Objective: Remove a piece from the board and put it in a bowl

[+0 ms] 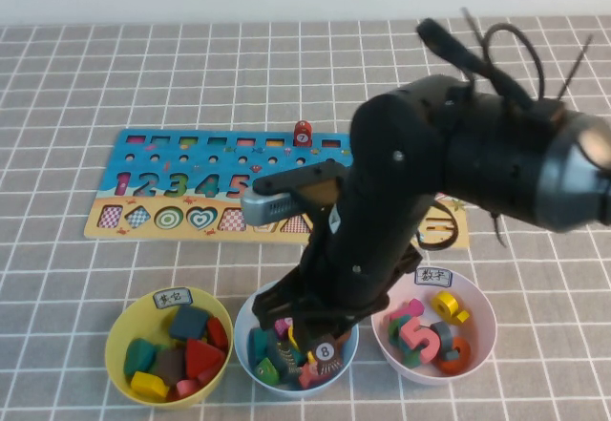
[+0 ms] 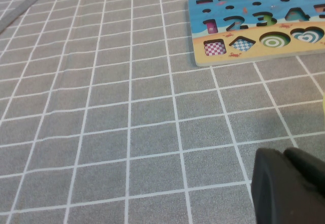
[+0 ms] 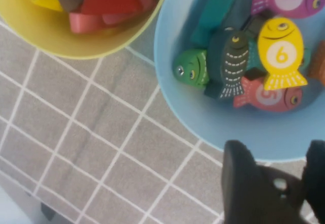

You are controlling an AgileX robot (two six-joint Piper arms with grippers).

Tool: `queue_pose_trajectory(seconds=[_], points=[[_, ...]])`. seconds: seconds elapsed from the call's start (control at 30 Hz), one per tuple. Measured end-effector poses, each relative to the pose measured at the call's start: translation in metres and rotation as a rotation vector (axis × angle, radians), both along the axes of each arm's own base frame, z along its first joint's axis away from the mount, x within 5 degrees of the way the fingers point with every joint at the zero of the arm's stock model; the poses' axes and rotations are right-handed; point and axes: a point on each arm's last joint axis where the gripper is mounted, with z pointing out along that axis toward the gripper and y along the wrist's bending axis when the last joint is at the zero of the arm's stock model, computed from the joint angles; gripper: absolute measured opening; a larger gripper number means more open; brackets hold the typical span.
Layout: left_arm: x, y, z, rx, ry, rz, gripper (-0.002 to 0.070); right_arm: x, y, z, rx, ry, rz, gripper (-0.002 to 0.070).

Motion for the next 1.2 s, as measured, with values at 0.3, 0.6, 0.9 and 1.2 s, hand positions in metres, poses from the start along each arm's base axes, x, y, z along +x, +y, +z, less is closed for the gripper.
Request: queue_pose_trajectory(seconds=[0.3, 0.6, 0.9, 1.2], points=[[0.0, 0.0, 0.0, 0.0, 0.0, 0.0, -0.0005, 0.013, 0.021, -0.013, -0.056, 0.057, 0.026, 0.0214], [0.0, 0.0, 0.0, 0.0, 0.0, 0.0, -0.0005, 0.015, 0.027, -0.024, -0.078, 0.07, 0.036, 0.0214], [0.0, 0.0, 0.0, 0.0, 0.0, 0.0, -0.0005, 0.017, 0.029, -0.026, -0.071, 0.054, 0.032, 0.0214], [0.0, 0.0, 0.0, 0.0, 0.0, 0.0, -0.0005, 0.019, 0.031, -0.028, -0.053, 0.037, 0.025, 0.0274]])
